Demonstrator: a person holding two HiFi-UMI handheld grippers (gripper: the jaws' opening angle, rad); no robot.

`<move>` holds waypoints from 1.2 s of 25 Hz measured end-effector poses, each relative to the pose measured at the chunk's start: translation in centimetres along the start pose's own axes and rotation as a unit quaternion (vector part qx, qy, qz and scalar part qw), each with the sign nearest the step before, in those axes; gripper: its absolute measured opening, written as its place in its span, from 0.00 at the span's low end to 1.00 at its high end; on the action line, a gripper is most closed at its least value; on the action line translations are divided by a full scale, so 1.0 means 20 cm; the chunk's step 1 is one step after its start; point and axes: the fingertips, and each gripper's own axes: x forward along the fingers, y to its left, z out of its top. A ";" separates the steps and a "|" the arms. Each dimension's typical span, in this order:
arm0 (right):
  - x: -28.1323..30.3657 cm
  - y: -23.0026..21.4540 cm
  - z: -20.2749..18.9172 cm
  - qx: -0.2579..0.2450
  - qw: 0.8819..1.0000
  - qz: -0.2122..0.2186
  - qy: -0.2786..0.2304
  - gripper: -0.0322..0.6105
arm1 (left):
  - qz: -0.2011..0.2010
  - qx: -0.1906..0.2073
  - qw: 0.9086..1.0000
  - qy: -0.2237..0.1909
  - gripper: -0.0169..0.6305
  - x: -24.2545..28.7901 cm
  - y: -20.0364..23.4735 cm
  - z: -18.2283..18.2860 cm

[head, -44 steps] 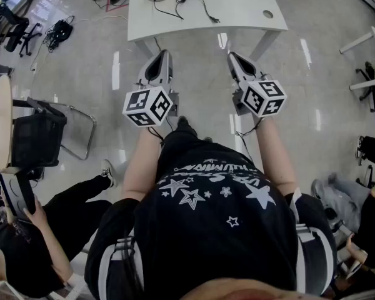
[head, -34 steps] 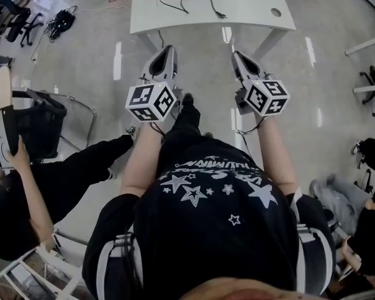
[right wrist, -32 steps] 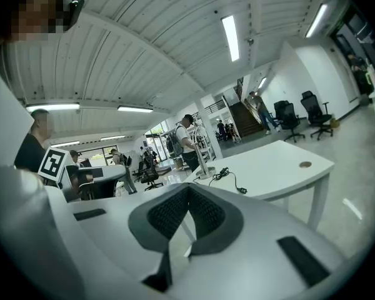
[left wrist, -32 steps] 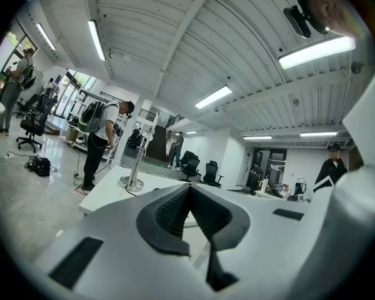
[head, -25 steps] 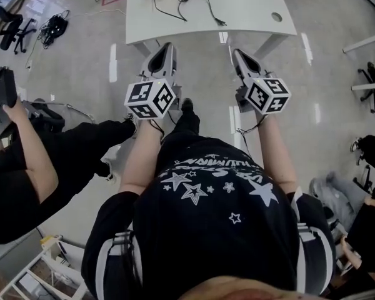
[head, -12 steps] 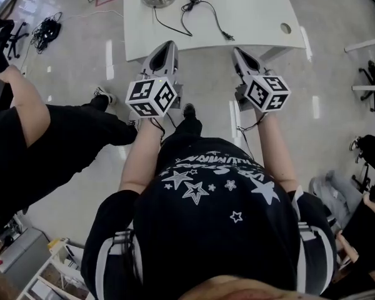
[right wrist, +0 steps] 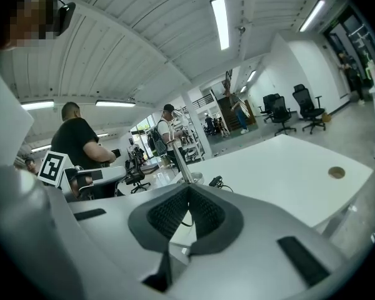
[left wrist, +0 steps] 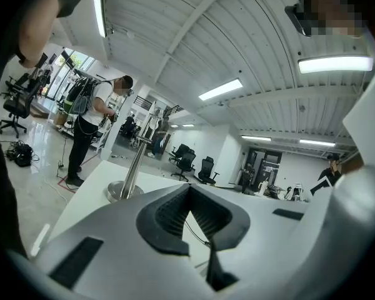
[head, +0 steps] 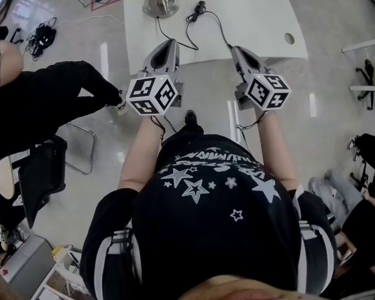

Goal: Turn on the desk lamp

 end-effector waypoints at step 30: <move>0.48 -0.14 0.25 0.010 0.999 0.039 0.004 0.05 | -0.010 -0.002 1.000 0.008 0.04 0.34 0.09 0.08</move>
